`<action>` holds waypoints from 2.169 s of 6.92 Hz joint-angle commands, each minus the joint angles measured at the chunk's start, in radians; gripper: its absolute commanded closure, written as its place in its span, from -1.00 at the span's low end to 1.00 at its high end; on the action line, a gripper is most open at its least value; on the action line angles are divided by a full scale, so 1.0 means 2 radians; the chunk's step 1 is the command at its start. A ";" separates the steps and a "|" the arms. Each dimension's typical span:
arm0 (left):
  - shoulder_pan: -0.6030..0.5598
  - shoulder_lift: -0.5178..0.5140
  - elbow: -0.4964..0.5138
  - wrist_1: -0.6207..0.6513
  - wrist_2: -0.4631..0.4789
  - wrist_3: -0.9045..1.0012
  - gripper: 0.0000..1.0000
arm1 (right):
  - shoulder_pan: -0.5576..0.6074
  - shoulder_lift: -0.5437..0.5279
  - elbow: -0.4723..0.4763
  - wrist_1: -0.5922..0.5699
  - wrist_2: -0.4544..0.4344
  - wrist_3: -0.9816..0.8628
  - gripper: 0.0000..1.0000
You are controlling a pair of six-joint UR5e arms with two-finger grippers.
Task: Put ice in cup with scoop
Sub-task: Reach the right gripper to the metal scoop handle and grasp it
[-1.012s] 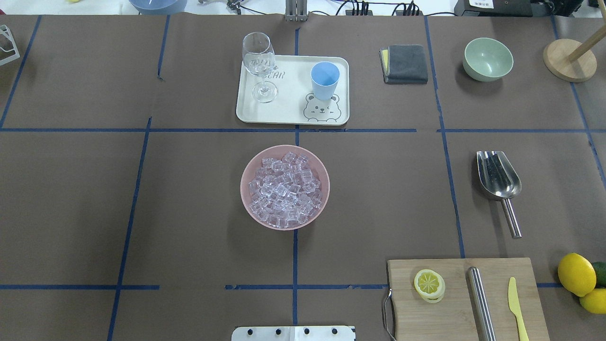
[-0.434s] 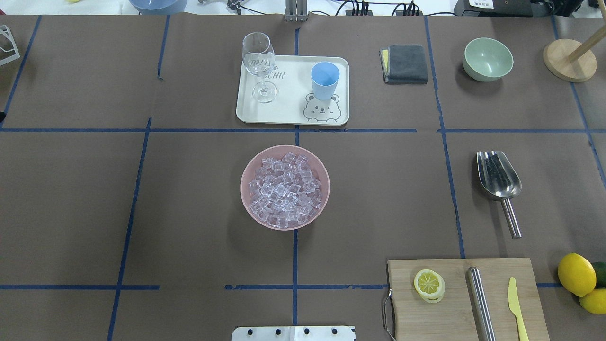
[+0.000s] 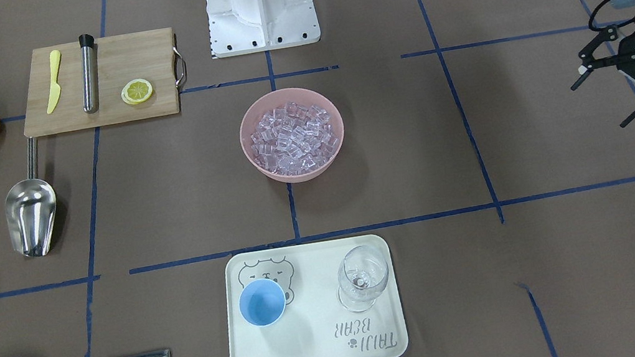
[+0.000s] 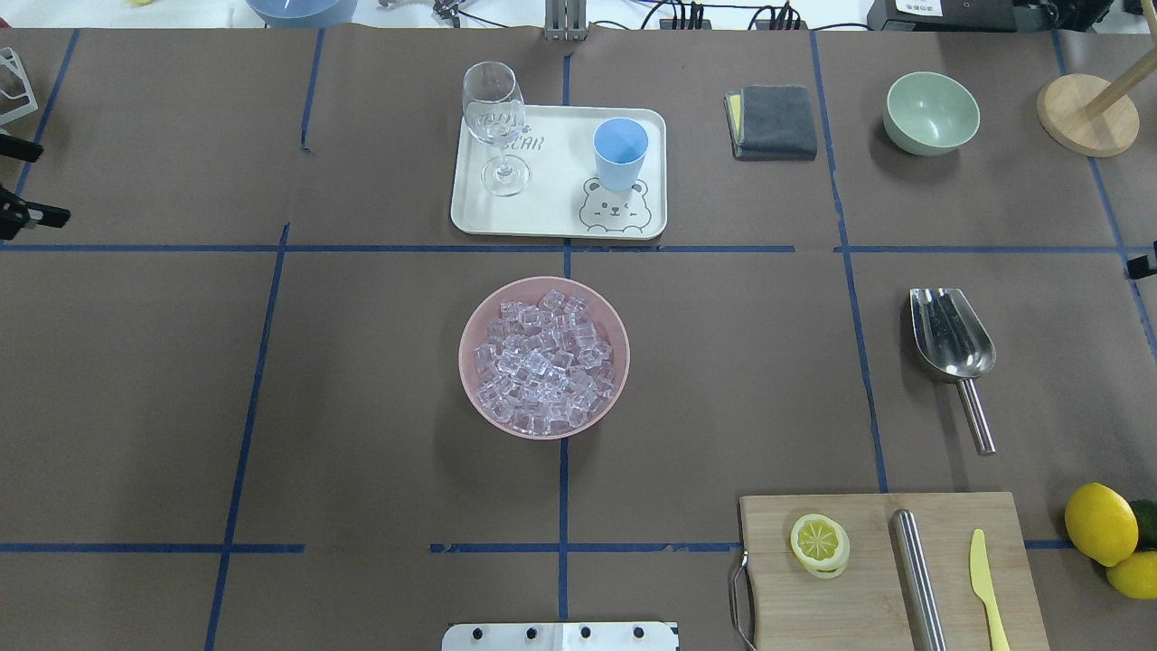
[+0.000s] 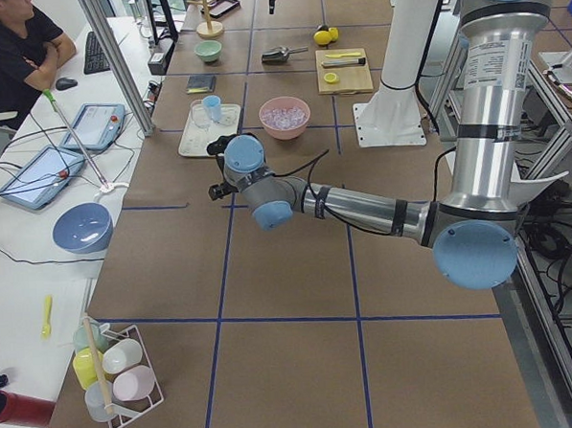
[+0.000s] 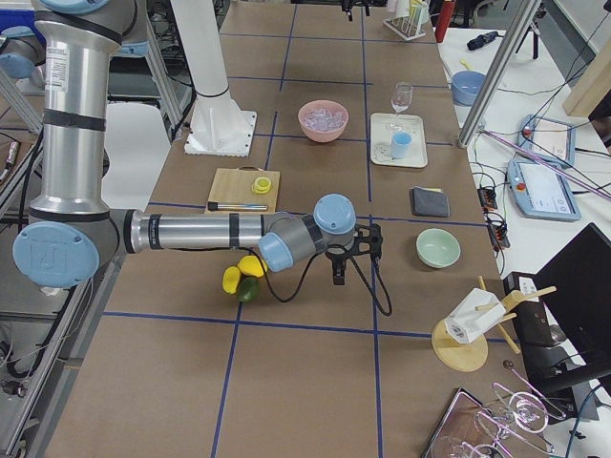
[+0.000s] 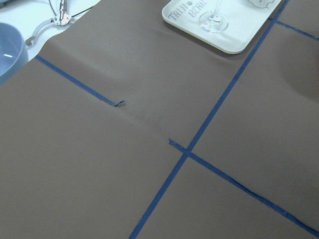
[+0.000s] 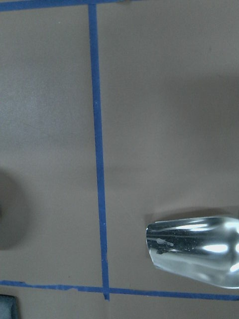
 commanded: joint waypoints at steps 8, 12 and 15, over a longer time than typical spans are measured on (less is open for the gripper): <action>0.044 -0.011 0.005 -0.092 0.002 -0.069 -1.00 | -0.263 -0.004 0.109 -0.114 -0.155 0.171 -1.00; 0.044 -0.012 0.006 -0.092 0.002 -0.066 -1.00 | -0.268 0.007 0.094 -0.113 -0.149 0.168 -0.23; 0.043 -0.015 0.006 -0.092 0.002 -0.067 -1.00 | -0.265 0.004 0.096 -0.111 -0.144 0.154 1.00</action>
